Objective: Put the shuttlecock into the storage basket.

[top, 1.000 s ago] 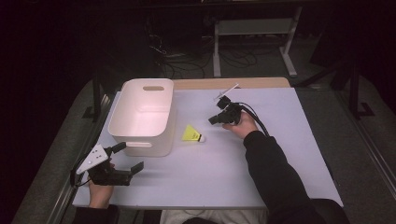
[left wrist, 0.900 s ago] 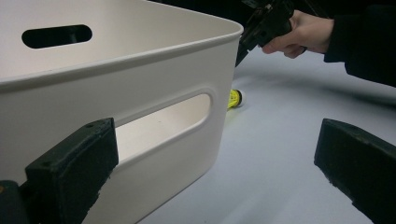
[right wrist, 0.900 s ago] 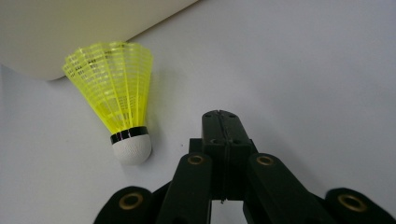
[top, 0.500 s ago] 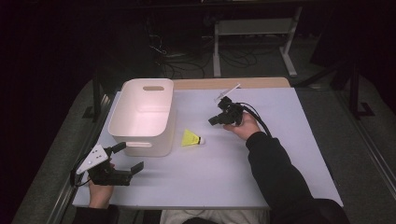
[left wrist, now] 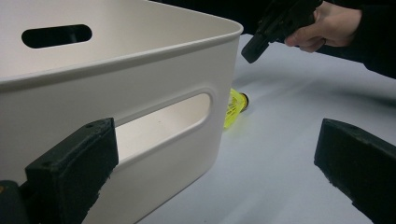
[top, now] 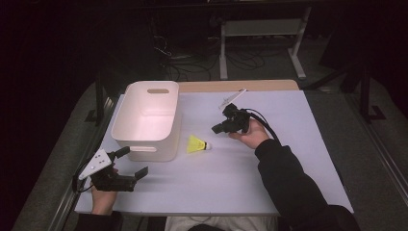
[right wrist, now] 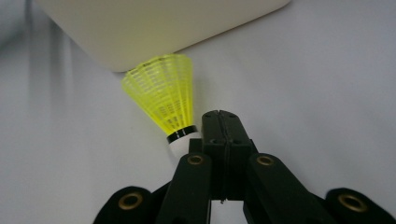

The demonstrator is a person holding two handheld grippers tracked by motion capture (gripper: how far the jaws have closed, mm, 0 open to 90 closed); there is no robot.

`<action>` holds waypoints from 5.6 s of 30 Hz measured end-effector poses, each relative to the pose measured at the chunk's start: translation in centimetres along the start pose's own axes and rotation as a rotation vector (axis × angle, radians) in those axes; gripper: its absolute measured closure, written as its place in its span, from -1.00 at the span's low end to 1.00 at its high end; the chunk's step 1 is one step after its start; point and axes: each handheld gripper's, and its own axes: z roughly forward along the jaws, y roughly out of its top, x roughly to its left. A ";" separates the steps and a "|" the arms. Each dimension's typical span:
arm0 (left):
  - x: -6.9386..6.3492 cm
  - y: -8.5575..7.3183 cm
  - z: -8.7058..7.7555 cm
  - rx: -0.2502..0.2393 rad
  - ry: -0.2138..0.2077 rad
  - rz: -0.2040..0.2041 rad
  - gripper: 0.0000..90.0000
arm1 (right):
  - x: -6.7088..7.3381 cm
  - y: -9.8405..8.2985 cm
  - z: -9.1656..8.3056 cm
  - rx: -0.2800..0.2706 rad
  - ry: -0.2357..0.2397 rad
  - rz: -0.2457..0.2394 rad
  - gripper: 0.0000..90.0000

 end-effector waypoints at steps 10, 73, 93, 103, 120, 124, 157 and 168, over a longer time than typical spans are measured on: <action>0.0 0.0 0.0 0.001 0.000 0.000 -1.00 | 1.0 0.6 -0.7 -0.015 0.011 -0.021 0.12; 0.0 0.0 0.0 -0.003 -0.002 -0.001 -1.00 | -0.5 0.1 5.2 0.181 0.116 -0.192 -0.77; 0.0 0.0 0.0 -0.003 -0.001 -0.001 -1.00 | -0.1 -0.4 6.0 0.168 0.135 -0.230 -0.20; 0.0 0.0 0.0 -0.003 0.001 -0.001 -1.00 | 0.1 -0.4 6.5 0.187 0.147 -0.240 0.15; 0.0 0.0 0.0 -0.004 0.003 -0.001 -1.00 | 0.3 0.0 5.5 0.175 0.145 -0.237 0.39; 0.0 0.0 0.0 -0.003 0.002 -0.002 -1.00 | 0.3 0.1 4.9 0.169 0.141 -0.229 0.39; 0.0 0.0 0.0 0.002 0.002 0.001 -1.00 | 1.0 1.4 -0.4 0.114 0.070 -0.213 0.39; 0.0 0.0 0.0 0.002 0.002 0.001 -1.00 | 1.3 2.2 -1.8 0.094 0.057 -0.214 0.40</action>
